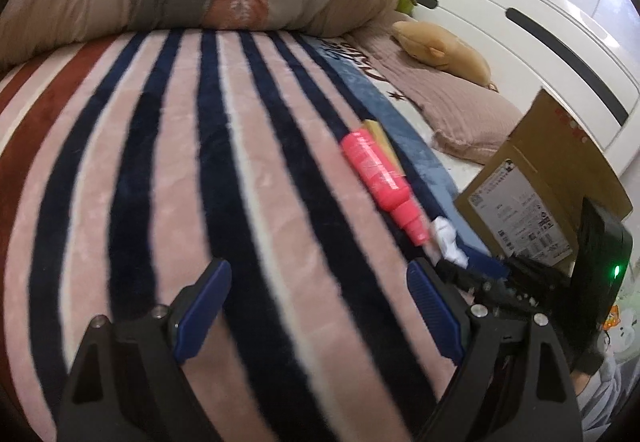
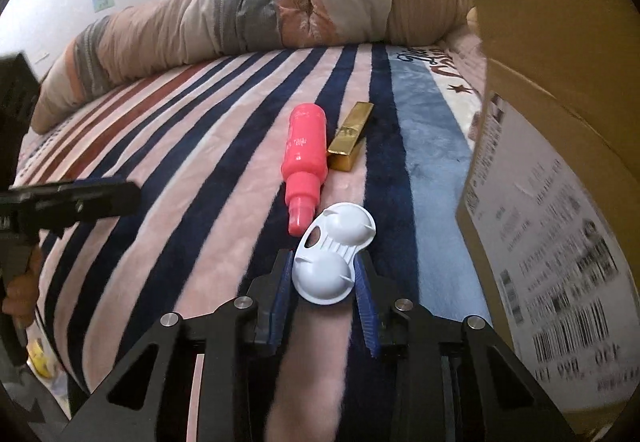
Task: Organize rigid objects
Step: 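Grasp the gold tube with the left gripper while the right grasps the white earbud case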
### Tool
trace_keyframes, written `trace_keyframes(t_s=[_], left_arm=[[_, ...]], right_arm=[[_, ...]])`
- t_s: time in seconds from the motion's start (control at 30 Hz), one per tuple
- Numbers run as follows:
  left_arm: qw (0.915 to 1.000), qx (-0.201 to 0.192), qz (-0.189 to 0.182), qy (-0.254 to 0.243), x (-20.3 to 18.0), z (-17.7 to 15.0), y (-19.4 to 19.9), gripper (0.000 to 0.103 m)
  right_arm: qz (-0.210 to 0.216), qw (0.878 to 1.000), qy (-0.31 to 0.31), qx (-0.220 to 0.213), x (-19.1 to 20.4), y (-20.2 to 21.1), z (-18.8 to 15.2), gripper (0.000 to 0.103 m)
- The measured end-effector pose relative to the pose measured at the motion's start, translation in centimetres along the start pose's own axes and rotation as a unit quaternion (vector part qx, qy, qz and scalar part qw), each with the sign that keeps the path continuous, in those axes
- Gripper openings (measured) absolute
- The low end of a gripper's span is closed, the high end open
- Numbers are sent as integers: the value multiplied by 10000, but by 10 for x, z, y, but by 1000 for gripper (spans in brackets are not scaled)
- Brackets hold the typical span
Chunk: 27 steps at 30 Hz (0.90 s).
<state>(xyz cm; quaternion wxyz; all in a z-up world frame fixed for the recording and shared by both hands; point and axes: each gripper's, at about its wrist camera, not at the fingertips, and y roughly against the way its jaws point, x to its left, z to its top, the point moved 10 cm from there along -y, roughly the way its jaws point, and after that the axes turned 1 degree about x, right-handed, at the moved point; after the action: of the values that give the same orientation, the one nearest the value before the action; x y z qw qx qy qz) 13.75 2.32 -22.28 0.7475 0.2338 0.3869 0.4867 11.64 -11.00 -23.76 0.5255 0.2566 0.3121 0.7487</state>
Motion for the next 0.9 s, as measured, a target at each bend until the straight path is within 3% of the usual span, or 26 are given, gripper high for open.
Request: trace_keyframes(t_s=[0.17, 0.3, 0.37, 0.47, 0.57, 0.7, 0.8, 0.9], left_arm=[[9995, 112, -291, -38, -28, 18, -24, 88], [9992, 25, -353, -178, -51, 56, -46, 87], [9986, 22, -350, -397, -67, 77, -61, 66], [9973, 270, -259, -627, -80, 94, -90, 48], [9948, 663, -239, -733, -85, 92, -121, 35], [9938, 564, 245, -924, -79, 92, -129, 35], [9891, 711, 751, -1051, -67, 86, -136, 35], [9860, 652, 881, -1255, -68, 84, -136, 28]], right_arm=[[96, 9999, 27, -38, -5, 0, -6, 26], [287, 9996, -48, -70, -8, -3, -9, 27], [361, 9993, -72, -109, -9, -3, -9, 27], [450, 9988, -124, -142, -10, -3, -9, 27], [557, 9982, -167, -176, -12, -2, -9, 27], [584, 9980, -158, -199, -11, -1, -9, 27], [586, 9979, -183, -204, -11, -1, -6, 27], [582, 9979, -213, -204, -10, 0, -6, 27]])
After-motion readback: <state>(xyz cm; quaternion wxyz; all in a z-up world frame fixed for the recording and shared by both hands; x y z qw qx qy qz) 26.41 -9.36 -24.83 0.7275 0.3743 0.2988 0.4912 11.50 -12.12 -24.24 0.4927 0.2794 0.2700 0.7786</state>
